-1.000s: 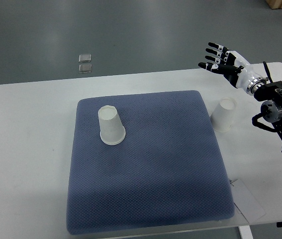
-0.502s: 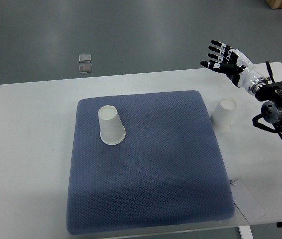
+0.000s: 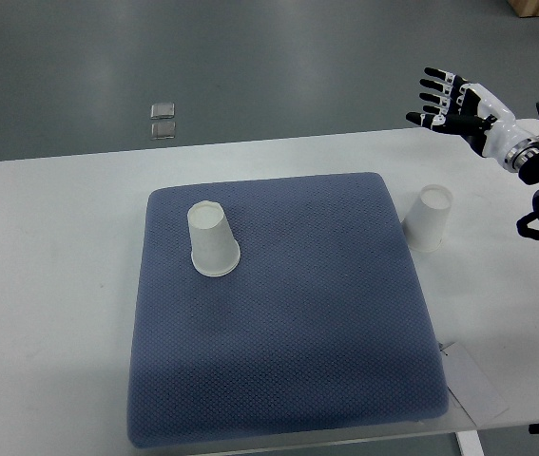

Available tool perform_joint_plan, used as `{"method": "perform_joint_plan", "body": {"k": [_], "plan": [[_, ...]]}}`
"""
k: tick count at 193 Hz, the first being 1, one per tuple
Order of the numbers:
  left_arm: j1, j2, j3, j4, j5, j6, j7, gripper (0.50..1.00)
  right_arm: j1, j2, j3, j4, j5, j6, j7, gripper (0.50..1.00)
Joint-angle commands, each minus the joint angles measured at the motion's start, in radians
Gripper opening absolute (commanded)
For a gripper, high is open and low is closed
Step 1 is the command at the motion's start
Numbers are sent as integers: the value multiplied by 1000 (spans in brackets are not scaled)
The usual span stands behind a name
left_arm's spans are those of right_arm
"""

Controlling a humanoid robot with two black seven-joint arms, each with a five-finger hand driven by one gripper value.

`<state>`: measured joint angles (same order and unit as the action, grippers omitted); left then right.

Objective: Stack paper cups
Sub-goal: 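Raise the right hand and open its fingers above the second cup, then lower the right hand and grasp the white paper cup by its side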

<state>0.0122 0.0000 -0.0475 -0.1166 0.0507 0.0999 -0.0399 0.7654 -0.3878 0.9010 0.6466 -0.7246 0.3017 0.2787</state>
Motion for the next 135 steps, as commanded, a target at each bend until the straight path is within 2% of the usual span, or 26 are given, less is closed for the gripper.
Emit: {"method": "perform_joint_plan", "body": {"k": [1,39,55,72,94,106,135], "plan": [[0,0,0,0,0,0,0,1000,25,-72,-51,37,-39,69,33,915],[0,0,0,0,0,0,0,1000,52,-189,-70,156,-314,165,102,915],[0,0,0,0,0,0,0,1000,58,-209,-71,194,-478,166,122,915],[0,0,0,0,0,0,-2,1000,58,-217,-73,217,-699,165,172,915],[0,0,0,0,0,0,0,1000,61,-221,-128,249,-871,151,208,915],[0,0,0,0,0,0,0,1000,72,-240,-188,265,-914,119,214,915],[0,0,0,0,0,0,0,1000,134,-275,-429,266,-940,-29,223,915]]}}
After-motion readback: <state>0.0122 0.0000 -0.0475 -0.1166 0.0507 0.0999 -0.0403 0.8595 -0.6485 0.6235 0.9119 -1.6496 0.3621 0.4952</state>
